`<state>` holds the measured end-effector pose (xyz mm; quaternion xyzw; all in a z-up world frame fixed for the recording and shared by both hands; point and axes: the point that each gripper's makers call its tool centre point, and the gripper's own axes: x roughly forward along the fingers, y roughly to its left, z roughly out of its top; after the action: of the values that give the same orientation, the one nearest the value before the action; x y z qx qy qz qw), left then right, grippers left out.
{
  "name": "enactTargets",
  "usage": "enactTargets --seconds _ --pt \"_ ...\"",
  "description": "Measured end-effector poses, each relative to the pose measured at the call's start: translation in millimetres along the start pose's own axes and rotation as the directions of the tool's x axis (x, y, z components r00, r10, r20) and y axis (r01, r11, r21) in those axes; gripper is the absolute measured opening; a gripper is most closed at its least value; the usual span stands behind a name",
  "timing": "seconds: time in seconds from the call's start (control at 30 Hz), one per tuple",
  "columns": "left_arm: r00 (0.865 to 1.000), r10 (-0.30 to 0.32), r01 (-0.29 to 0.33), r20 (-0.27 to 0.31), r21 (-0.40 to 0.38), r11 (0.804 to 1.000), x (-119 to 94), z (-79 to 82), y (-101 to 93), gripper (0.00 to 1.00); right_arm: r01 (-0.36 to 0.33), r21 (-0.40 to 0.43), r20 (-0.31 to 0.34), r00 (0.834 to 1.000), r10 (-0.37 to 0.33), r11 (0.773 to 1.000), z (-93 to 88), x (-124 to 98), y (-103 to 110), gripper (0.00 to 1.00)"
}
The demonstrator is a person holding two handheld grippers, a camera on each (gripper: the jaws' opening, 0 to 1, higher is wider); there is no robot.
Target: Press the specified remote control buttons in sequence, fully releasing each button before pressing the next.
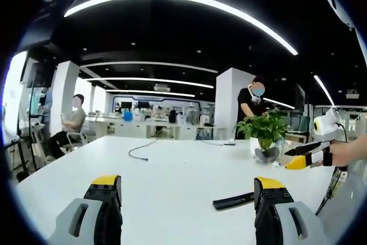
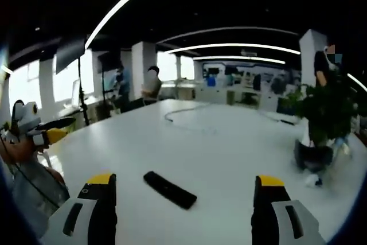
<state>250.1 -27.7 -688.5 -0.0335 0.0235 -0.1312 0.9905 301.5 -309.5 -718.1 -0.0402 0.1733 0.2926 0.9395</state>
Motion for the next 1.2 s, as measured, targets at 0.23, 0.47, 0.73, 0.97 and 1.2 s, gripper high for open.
enactTargets --seconds 0.23,0.47,0.73,0.97,1.2 --pt "1.000 -0.017 0.017 0.000 0.005 1.000 0.7 -0.2 -3.7 1.00 0.028 0.003 0.010 1.000 -0.028 1.000 -1.9 -13.9 2.8 0.99" --pt "1.000 -0.029 0.029 -0.004 0.006 1.000 -1.7 -14.5 12.1 1.00 0.044 0.004 0.016 0.999 -0.044 0.999 -3.7 -24.2 6.6 0.99" --pt "0.999 -0.049 0.049 -0.014 0.006 0.999 0.1 -2.7 -16.5 1.00 0.066 -0.008 0.023 0.998 -0.066 0.998 -6.1 -37.0 8.9 0.99" --pt "0.997 -0.069 0.070 -0.026 0.019 0.997 0.2 -1.1 -28.5 1.00 0.085 -0.029 0.024 0.996 -0.084 0.996 -8.5 -46.2 11.5 0.99" --pt "0.998 -0.056 0.057 -0.027 0.031 0.998 -1.1 0.1 -27.1 1.00 0.085 -0.078 0.000 0.996 -0.086 0.993 -19.6 -48.4 16.7 0.99"
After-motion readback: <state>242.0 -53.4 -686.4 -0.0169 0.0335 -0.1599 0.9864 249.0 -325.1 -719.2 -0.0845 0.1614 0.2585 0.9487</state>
